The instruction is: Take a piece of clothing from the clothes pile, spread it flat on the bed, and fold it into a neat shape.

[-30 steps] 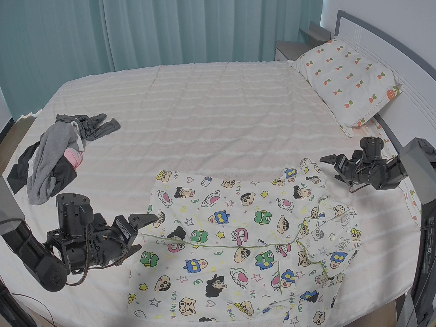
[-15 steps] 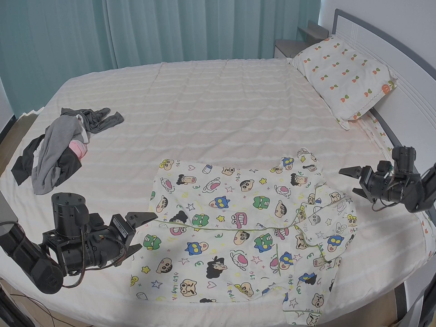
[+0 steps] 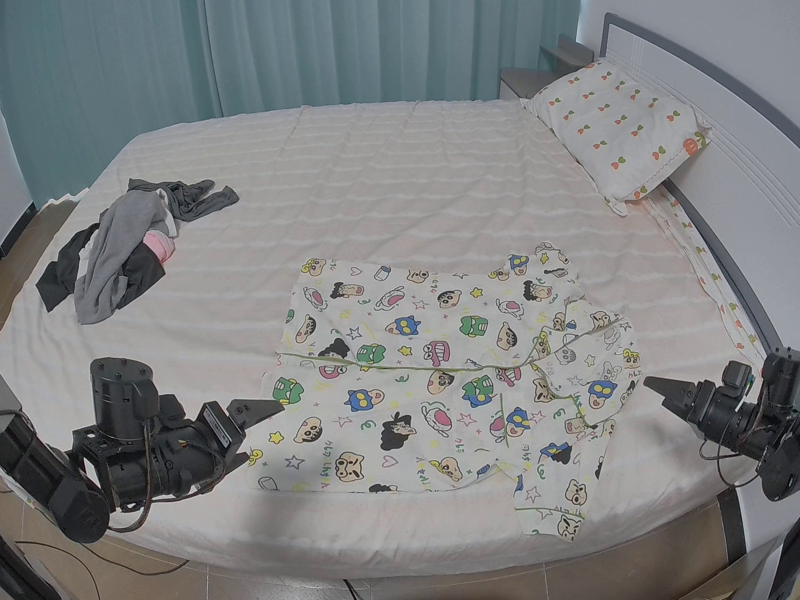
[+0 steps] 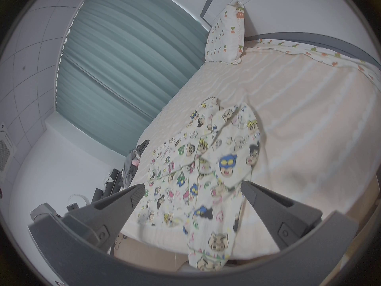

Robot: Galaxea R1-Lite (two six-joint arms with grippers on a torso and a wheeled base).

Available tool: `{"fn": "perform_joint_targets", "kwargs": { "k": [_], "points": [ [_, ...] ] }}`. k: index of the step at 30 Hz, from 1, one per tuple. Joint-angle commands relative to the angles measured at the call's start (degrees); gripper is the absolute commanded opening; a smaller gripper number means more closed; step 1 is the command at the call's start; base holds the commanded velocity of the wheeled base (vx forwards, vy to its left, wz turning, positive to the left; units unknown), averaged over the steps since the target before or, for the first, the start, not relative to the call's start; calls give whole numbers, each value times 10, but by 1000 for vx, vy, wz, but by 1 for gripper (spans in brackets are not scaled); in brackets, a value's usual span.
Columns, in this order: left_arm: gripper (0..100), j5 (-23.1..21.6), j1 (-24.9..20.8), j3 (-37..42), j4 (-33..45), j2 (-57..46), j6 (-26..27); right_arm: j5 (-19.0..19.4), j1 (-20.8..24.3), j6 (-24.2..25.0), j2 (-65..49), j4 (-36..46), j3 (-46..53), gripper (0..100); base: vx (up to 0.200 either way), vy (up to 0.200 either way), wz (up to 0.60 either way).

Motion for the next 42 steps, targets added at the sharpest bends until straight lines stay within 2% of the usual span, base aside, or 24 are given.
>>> {"fn": "perform_joint_targets", "kwargs": {
  "k": [1, 5, 9, 11, 13, 14, 16, 29, 35, 39, 42],
  "points": [
    [100, 28, 0, -9, 24, 46, 22, 16, -12, -3, 33, -11, 38, 100, 0, 0, 0],
    [100, 30, 0, -19, 46, 72, 21, 36, -28, -4, 33, -14, 38, 100, 0, 0, 0],
    [100, 37, -2, -58, 73, 116, -1, 91, -61, -4, 29, -23, 38, 100, 0, 0, 0],
    [100, 53, -9, -70, 71, 140, -3, 112, -73, -4, 32, -30, 38, 100, 0, 0, 0],
    [100, 89, -20, -87, 71, 169, -3, 125, -78, -3, 29, -34, 38, 100, 0, 0, 0],
    [100, 114, -24, -96, 69, 183, -4, 125, -77, -3, 29, -35, 38, 100, 0, 0, 0],
    [100, 136, -26, -105, 68, 197, -5, 125, -78, -3, 28, -35, 38, 100, 0, 0, 0],
    [100, 145, -30, -131, 67, 227, -10, 125, -76, -4, 29, -33, 38, 100, 0, 0, 0],
    [100, 147, -31, -156, 67, 233, -49, 125, -75, -5, 30, -32, 38, 100, 0, 0, 0],
    [100, 191, -31, -174, 66, 256, -50, 126, -74, -5, 30, -30, 38, 100, 0, 0, 0],
    [100, 198, -31, -179, 62, 267, -50, 125, -73, -5, 30, -29, 38, 100, 0, 0, 0]
  ]
}}
